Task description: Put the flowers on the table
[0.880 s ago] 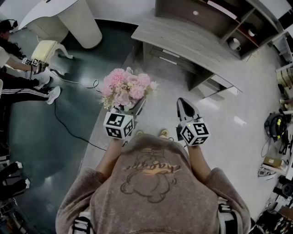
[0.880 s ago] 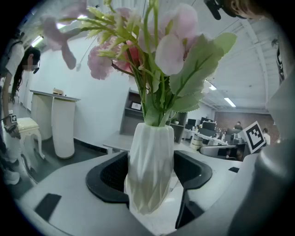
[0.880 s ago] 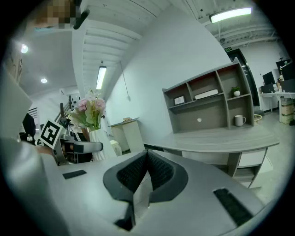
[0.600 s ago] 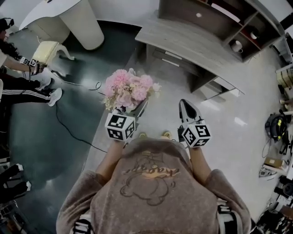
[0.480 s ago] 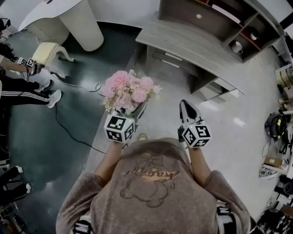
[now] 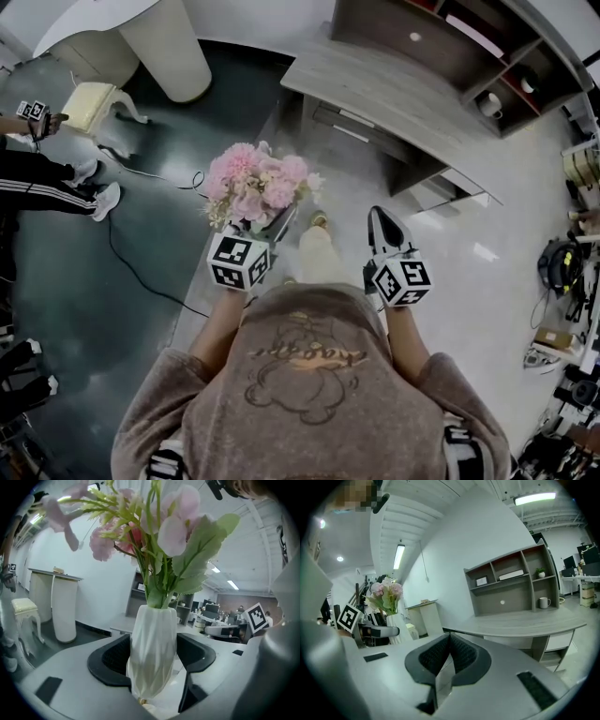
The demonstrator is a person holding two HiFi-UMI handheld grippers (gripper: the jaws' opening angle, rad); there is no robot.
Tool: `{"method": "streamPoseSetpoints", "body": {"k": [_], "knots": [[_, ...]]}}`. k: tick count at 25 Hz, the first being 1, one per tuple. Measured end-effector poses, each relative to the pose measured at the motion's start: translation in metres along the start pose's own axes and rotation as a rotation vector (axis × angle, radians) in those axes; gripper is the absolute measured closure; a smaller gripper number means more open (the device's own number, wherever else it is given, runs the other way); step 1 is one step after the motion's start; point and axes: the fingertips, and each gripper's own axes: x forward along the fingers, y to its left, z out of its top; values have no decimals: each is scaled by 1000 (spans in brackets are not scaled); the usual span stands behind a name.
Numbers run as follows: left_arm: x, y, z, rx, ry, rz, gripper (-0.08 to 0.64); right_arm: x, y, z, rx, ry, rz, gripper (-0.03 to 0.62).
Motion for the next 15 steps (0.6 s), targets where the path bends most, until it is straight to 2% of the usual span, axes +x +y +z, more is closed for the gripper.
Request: {"method": "streamPoseSetpoints", "body": {"k": [8,15], "knots": [[74,41,26,-16,7,6,239,79,-42,22,21,-5,19,607],[148,76,78,4,-10,1,239,156,-84,62,28,-19,43,607]]}}
